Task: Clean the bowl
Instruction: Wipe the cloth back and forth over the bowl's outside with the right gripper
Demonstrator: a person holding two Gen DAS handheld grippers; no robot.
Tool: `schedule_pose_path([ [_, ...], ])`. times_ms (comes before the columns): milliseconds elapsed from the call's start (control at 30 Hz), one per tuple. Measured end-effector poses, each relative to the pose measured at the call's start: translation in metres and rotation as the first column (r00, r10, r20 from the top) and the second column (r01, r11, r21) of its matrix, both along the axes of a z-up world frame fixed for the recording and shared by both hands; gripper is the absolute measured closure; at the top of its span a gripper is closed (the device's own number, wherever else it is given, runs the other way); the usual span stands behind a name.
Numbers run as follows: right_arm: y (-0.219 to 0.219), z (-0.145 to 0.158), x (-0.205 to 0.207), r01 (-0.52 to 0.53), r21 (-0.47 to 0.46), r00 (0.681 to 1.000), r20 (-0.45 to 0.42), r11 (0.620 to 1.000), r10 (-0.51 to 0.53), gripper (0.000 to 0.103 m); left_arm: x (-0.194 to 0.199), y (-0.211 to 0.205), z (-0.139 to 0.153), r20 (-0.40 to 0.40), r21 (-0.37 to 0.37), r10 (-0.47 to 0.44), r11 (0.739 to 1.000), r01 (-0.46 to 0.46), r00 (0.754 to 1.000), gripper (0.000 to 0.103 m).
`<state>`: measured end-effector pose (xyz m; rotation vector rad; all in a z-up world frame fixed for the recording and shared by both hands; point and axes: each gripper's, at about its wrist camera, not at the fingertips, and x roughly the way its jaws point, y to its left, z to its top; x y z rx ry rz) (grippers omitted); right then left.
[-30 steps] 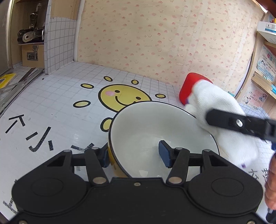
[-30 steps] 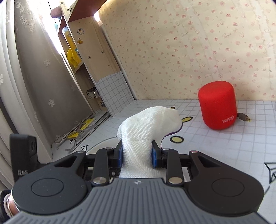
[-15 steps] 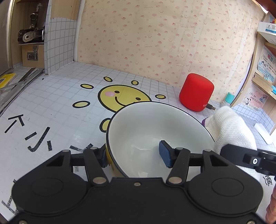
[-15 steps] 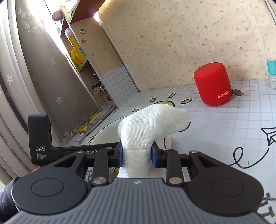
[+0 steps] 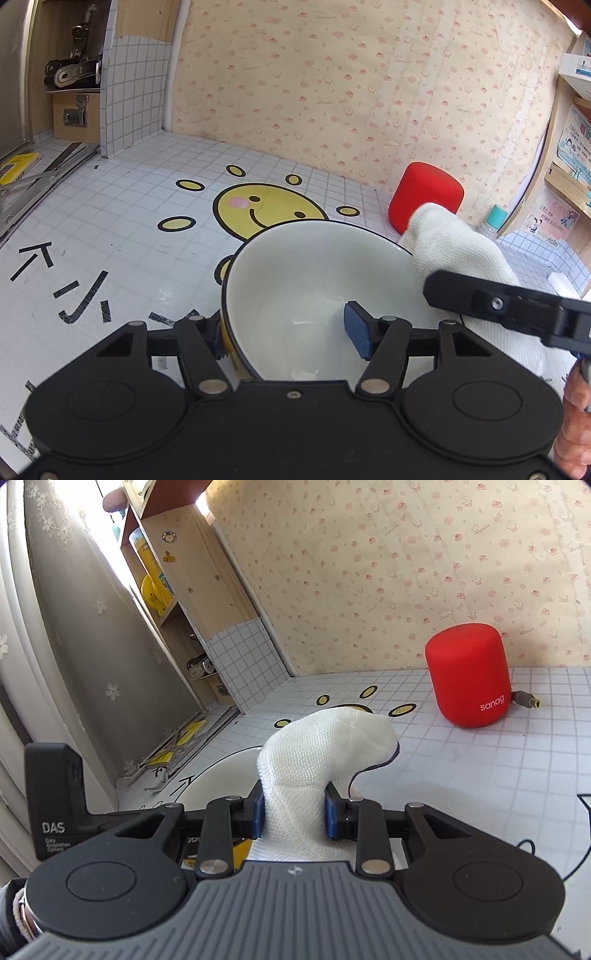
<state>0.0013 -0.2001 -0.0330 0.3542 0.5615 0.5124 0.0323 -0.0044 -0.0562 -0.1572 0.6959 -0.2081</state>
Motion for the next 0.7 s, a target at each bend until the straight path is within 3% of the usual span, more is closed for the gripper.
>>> schedule_pose_path([
  [267, 0.012, 0.001, 0.039, -0.042, -0.014, 0.999, -0.014, 0.999, 0.042, 0.070, -0.002, 0.007, 0.007, -0.019, -0.006, -0.030, 1.000, 0.030, 0.999, 0.038],
  [367, 0.015, 0.002, 0.047, -0.063, -0.016, 0.998, -0.014, 0.998, 0.063, 0.070, -0.003, 0.012, 0.009, 0.000, 0.043, -0.029, 0.999, 0.029, 1.000, 0.033],
  [700, 0.005, 0.007, 0.036, -0.025, 0.006, 1.000, 0.003, 1.000, 0.025, 0.069, 0.004, 0.007, 0.004, -0.004, 0.070, -0.018, 0.997, 0.019, 1.000, 0.032],
])
